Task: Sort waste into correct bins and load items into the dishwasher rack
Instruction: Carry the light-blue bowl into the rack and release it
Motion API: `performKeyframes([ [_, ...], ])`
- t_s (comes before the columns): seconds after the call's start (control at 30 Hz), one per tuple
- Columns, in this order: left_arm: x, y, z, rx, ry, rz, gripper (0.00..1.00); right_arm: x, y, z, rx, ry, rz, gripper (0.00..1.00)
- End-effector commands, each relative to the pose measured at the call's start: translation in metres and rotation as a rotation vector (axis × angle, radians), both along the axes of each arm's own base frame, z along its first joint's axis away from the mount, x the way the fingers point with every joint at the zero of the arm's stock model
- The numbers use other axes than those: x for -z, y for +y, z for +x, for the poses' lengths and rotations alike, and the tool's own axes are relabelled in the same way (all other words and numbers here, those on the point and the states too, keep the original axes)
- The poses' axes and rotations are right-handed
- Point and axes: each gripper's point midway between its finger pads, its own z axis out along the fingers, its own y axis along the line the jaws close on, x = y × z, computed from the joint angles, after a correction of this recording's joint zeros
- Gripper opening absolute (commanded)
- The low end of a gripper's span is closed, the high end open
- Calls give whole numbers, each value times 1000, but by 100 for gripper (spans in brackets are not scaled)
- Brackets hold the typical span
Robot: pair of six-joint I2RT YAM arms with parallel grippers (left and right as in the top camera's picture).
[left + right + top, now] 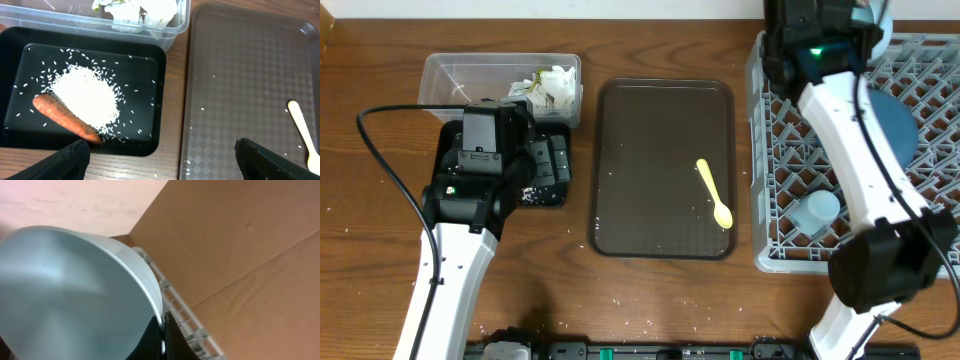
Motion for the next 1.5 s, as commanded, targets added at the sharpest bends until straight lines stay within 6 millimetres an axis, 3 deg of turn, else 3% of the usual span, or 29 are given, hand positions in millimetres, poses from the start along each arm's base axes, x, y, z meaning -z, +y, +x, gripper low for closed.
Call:
performKeyframes([
  [0.0,-9,3,4,-10,-23,9,95,4,10,2,10,205,-197,1],
  [0.23,-9,3,4,-10,-23,9,96,43,34,22,-58,318,-230,1],
  [0.47,-9,3,4,-10,-23,9,95,76,40,42,-89,426,-280,1],
  [0.83,-9,3,4,-10,-23,9,96,95,40,51,-125,472,-268,1],
  [1.2,-9,3,4,-10,-23,9,95,113,18,53,-84,510,-264,1],
  [1.47,-9,3,4,-10,-23,9,96,128,27,59,-141,529,-233,1],
])
